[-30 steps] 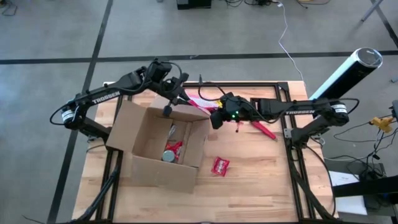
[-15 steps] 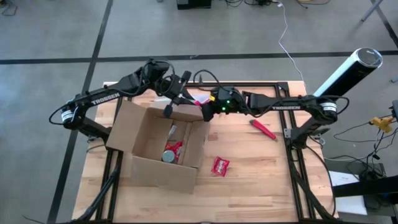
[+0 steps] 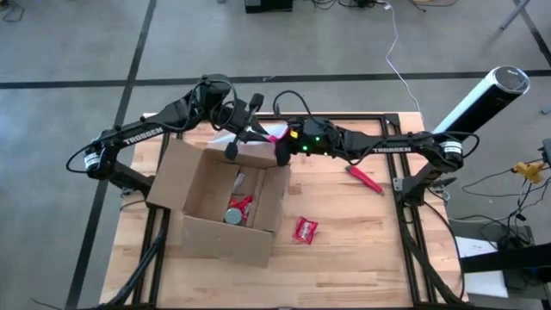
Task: Unpack boxes
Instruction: Put the orange chocolate into the zip bag, then put the red candy into the zip bag
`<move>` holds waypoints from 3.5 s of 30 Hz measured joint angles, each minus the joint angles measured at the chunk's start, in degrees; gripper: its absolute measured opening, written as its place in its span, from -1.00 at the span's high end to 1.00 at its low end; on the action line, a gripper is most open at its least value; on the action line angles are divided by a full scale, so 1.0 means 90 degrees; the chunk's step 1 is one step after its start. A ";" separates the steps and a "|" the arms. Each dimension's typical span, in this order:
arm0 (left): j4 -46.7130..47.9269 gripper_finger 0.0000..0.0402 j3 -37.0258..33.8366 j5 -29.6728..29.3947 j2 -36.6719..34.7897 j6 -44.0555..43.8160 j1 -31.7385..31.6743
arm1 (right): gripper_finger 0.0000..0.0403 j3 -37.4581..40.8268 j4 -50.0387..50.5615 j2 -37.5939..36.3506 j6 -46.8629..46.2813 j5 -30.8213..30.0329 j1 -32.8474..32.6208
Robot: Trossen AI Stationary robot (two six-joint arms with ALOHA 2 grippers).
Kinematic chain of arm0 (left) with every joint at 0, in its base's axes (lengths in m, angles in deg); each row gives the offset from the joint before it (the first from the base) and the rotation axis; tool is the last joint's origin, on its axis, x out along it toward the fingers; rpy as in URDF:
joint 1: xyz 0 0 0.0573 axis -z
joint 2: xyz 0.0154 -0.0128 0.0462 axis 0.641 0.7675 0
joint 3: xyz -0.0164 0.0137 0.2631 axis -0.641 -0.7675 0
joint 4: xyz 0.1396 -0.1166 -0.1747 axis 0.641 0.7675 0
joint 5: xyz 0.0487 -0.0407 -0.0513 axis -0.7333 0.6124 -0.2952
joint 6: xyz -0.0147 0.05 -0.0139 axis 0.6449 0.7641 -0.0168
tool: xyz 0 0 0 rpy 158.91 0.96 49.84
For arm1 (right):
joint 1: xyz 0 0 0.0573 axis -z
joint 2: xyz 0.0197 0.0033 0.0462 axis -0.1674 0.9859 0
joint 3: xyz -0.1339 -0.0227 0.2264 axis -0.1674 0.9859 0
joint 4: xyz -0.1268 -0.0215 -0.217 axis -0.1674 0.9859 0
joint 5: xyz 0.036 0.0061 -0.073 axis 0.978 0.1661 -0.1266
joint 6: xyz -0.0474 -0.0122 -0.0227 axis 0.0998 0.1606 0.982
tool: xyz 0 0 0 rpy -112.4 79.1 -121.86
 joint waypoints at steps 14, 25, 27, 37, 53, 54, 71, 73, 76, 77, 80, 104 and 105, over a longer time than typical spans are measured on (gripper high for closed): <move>0.0035 1.00 0.0000 -0.0064 0.0000 0.0024 -0.0090 | -0.09 0.0000 0.1007 -0.1038 0.0092 -0.0039 -0.0187; 0.0146 1.00 0.0000 -0.0122 0.0000 0.0029 -0.0506 | -0.05 -0.0005 0.3596 -0.1995 -0.0509 -0.0194 -0.1283; 0.0197 1.00 0.0000 -0.0204 0.0002 0.0029 -0.0588 | -0.06 -0.0005 0.4047 -0.2026 -0.0692 -0.0210 -0.1544; 0.0420 1.00 0.0000 -0.0282 0.0007 0.0172 -0.0726 | -0.12 -0.0005 0.4876 -0.0682 -0.0925 0.0027 -0.2723; 0.0823 1.00 -0.0007 -0.0282 0.0007 0.0172 -0.0726 | -0.50 0.0000 0.4699 0.1686 -0.1111 0.0732 -0.2962; 0.0869 1.00 -0.0007 -0.0282 0.0007 0.0170 -0.0726 | -0.48 0.0000 0.4701 0.1754 -0.1149 0.0732 -0.2963; 0.0986 1.00 -0.0010 -0.0279 0.0007 0.0170 -0.0726 | 0.39 -0.0007 0.4821 0.2020 -0.1226 0.0845 -0.2963; 0.0986 1.00 -0.0010 -0.0279 0.0007 0.0170 -0.0726 | 0.58 -0.0007 0.4840 0.1980 -0.1231 0.0848 -0.2963; 0.0983 1.00 -0.0010 -0.0279 0.0007 0.0172 -0.0726 | 0.86 0.0000 0.4920 0.1900 -0.1248 0.0869 -0.2965; 0.0981 1.00 -0.0010 -0.0279 0.0007 0.0170 -0.0726 | 0.92 0.0002 0.4929 0.1863 -0.1247 0.0869 -0.2965; 0.0981 1.00 -0.0010 -0.0279 0.0007 0.0172 -0.0726 | 0.95 0.0003 0.4979 0.1793 -0.1243 0.0819 -0.2964; 0.0981 1.00 -0.0012 -0.0274 0.0007 0.0170 -0.0712 | 1.00 0.0002 0.4845 -0.1283 -0.1706 -0.3491 -0.1674; 0.0979 1.00 -0.0012 -0.0274 0.0007 0.0170 -0.0712 | 1.00 0.0002 0.4662 -0.1379 -0.1550 -0.3492 -0.1542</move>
